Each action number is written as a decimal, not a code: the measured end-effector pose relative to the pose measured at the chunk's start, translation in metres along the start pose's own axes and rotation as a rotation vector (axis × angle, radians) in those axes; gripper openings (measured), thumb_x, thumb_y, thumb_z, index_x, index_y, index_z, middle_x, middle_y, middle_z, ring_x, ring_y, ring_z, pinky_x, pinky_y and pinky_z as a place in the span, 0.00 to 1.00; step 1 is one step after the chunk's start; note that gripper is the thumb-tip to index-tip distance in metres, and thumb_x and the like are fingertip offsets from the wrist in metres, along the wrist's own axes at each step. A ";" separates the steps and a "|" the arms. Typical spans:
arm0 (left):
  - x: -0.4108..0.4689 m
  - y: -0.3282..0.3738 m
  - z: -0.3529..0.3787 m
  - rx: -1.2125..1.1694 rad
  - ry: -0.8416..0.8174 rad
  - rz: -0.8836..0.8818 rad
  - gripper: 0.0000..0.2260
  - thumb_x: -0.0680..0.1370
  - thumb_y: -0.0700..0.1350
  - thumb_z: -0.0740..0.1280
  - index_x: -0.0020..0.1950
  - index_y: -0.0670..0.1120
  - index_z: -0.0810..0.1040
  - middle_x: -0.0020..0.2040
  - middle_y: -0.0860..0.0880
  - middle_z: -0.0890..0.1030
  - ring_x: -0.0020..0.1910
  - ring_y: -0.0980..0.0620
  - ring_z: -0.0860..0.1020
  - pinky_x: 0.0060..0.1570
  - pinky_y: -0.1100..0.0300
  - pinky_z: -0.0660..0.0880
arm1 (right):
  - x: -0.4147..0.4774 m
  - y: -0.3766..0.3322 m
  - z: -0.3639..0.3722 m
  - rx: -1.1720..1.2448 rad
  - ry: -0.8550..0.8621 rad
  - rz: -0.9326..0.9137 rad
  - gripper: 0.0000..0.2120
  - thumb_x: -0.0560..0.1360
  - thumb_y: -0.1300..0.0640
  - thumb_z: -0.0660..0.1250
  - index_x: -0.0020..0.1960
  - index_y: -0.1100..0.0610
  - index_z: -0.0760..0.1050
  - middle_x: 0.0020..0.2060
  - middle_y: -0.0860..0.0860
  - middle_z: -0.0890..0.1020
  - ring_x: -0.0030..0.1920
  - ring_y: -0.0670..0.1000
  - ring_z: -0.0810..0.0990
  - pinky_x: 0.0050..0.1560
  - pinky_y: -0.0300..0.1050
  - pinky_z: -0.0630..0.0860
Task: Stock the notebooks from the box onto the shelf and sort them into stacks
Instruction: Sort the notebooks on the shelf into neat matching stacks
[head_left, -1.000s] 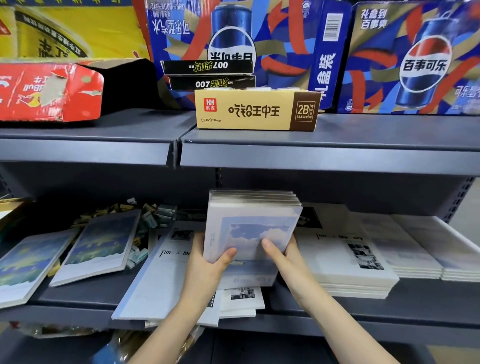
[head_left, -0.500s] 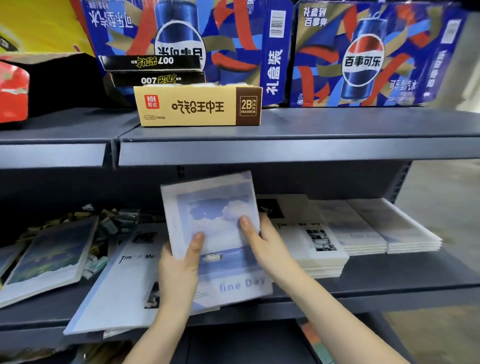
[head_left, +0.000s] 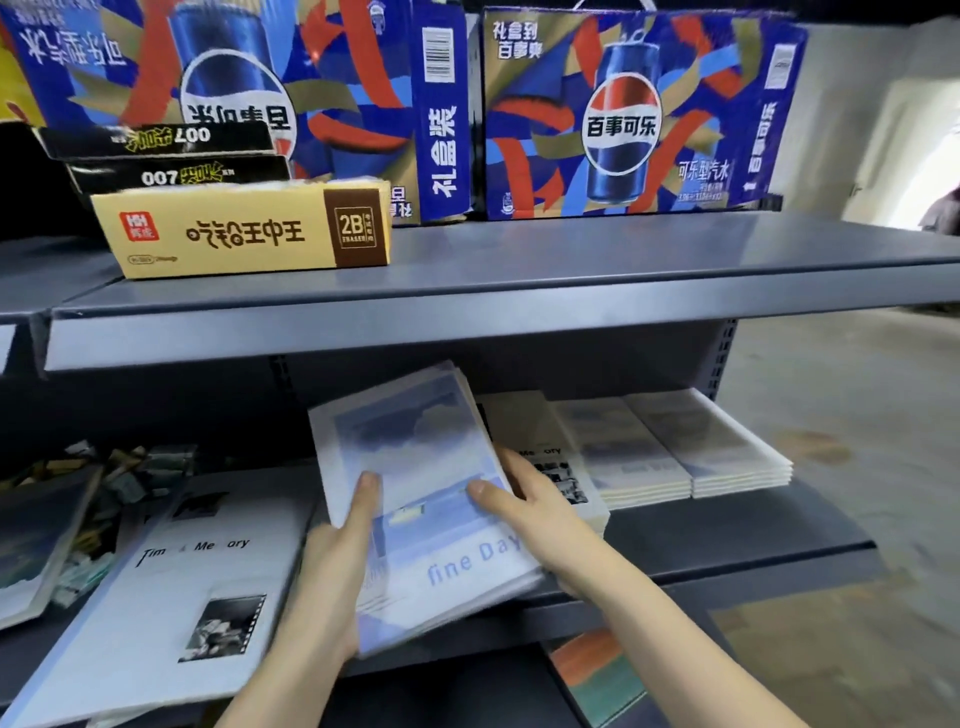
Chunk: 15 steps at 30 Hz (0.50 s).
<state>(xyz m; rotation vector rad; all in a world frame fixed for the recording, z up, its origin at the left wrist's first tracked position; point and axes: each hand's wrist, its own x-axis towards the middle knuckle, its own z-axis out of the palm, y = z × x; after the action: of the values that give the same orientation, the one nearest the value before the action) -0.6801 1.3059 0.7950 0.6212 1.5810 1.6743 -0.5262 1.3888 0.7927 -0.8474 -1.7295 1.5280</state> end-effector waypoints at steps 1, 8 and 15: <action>0.001 0.000 0.006 0.019 -0.022 -0.010 0.18 0.76 0.58 0.63 0.44 0.42 0.76 0.29 0.50 0.81 0.32 0.50 0.79 0.27 0.61 0.71 | -0.002 0.001 -0.008 0.027 -0.001 0.016 0.14 0.78 0.55 0.63 0.64 0.49 0.70 0.53 0.41 0.81 0.47 0.36 0.81 0.40 0.29 0.75; -0.005 0.005 0.053 0.117 -0.113 -0.028 0.15 0.75 0.55 0.65 0.40 0.44 0.72 0.31 0.48 0.81 0.33 0.49 0.79 0.32 0.57 0.74 | -0.004 0.013 -0.062 0.105 0.039 0.127 0.11 0.78 0.53 0.64 0.59 0.52 0.74 0.47 0.45 0.85 0.45 0.42 0.84 0.39 0.33 0.77; 0.010 -0.014 0.086 0.190 -0.176 -0.085 0.34 0.69 0.68 0.66 0.58 0.39 0.75 0.50 0.44 0.83 0.49 0.45 0.82 0.55 0.50 0.76 | -0.007 0.024 -0.107 0.268 0.078 0.186 0.22 0.75 0.52 0.68 0.66 0.55 0.70 0.55 0.52 0.83 0.54 0.52 0.82 0.57 0.51 0.78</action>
<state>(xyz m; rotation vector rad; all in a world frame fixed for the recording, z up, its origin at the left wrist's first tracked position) -0.6174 1.3670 0.7909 0.7653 1.6251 1.3789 -0.4333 1.4448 0.7779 -0.9332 -1.3824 1.7769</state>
